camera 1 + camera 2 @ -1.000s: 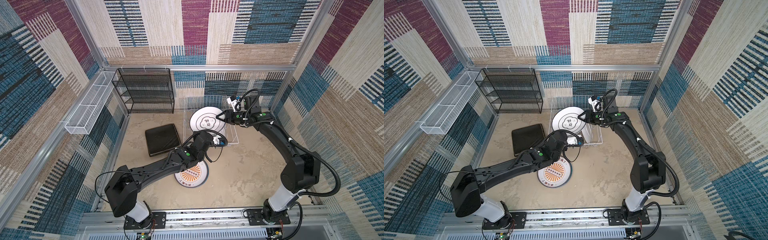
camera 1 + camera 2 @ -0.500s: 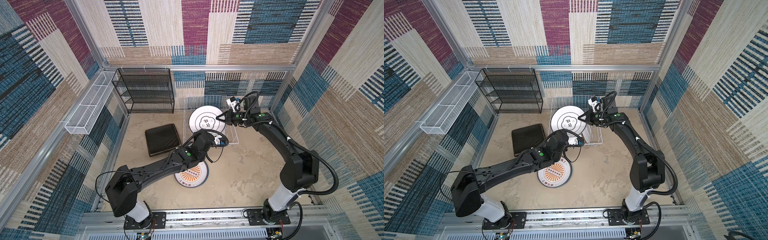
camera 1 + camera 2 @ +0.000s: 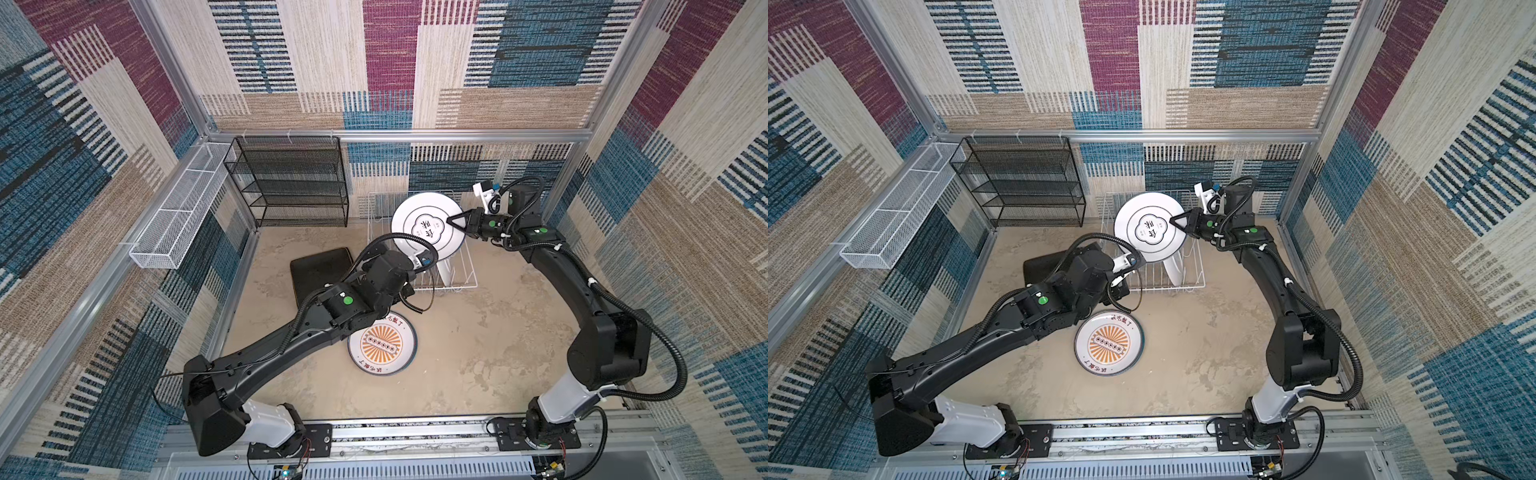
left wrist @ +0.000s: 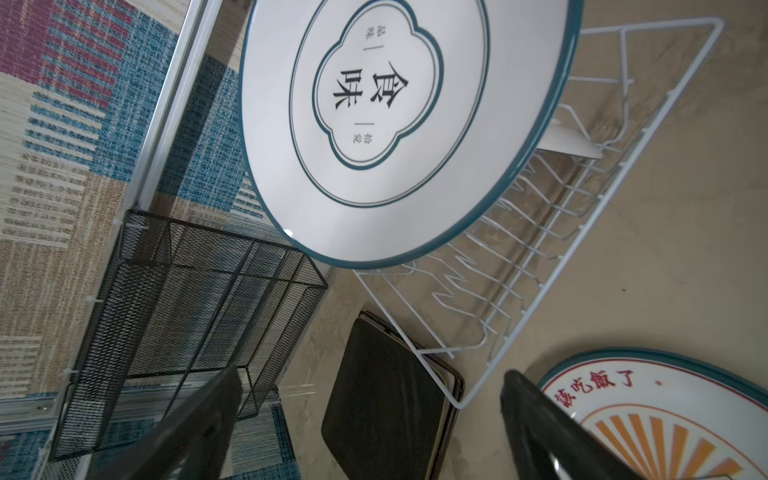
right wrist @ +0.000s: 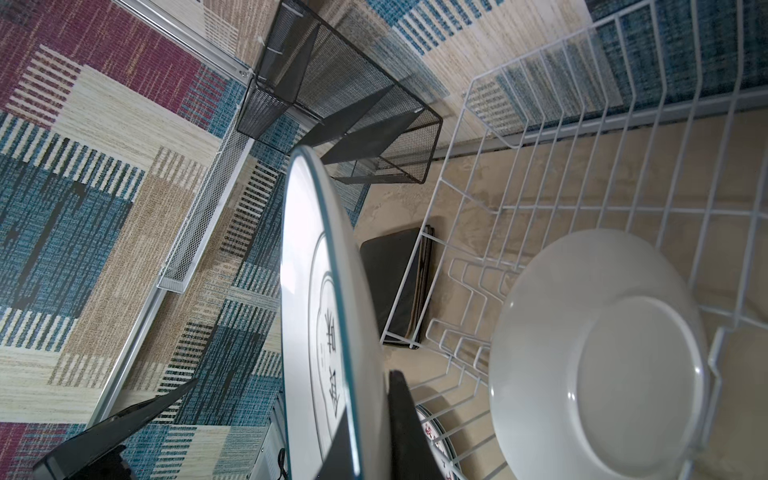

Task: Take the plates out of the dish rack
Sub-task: 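Raise the plate with the left gripper while the right gripper grasps its rim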

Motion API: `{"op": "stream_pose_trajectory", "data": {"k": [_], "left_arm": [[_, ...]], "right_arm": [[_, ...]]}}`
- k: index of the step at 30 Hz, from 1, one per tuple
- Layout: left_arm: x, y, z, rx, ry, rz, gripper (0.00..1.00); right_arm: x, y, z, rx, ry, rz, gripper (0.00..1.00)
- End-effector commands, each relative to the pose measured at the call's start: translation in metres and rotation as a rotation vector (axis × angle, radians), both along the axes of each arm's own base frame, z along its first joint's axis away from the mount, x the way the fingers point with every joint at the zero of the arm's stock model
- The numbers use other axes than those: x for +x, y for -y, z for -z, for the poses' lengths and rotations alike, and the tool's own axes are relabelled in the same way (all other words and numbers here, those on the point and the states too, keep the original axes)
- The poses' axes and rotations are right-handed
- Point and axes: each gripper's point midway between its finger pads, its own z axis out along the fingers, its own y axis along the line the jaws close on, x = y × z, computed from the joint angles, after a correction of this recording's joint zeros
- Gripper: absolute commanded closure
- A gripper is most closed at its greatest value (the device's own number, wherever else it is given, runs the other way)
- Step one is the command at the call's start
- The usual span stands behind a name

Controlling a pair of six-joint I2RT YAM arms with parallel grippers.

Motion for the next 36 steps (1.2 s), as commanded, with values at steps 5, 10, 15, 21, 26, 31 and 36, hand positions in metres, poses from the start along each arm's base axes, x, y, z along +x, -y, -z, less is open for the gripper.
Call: {"op": "stream_pose_trajectory", "data": {"k": [5,10,15,21,26,31,36], "left_arm": [[-0.004,-0.010,-0.033,-0.442,-0.112,-0.008,0.01],[0.011,-0.030,-0.050,-0.826,-0.265,-0.025,0.01],[0.033,-0.042,-0.048,-1.115,-0.430,-0.071,0.01],[0.061,-0.032,-0.033,-1.386,-0.628,-0.077,0.01],[0.080,-0.011,-0.018,-1.439,-0.757,-0.062,0.02],[0.097,0.011,-0.008,-1.490,-0.878,-0.022,0.06],[0.109,0.024,-0.001,-1.520,-0.947,0.012,0.14]], "right_arm": [[0.000,0.001,-0.010,0.036,0.055,0.018,1.00],[-0.002,0.004,-0.008,0.028,0.068,0.036,1.00],[-0.003,0.003,-0.008,0.033,0.077,0.028,1.00],[-0.005,-0.001,-0.007,0.046,0.078,-0.002,1.00],[-0.007,-0.002,-0.005,0.048,0.079,-0.019,1.00],[-0.008,-0.005,-0.002,0.049,0.077,-0.043,1.00],[-0.010,-0.009,0.000,0.059,0.073,-0.077,1.00]]}}
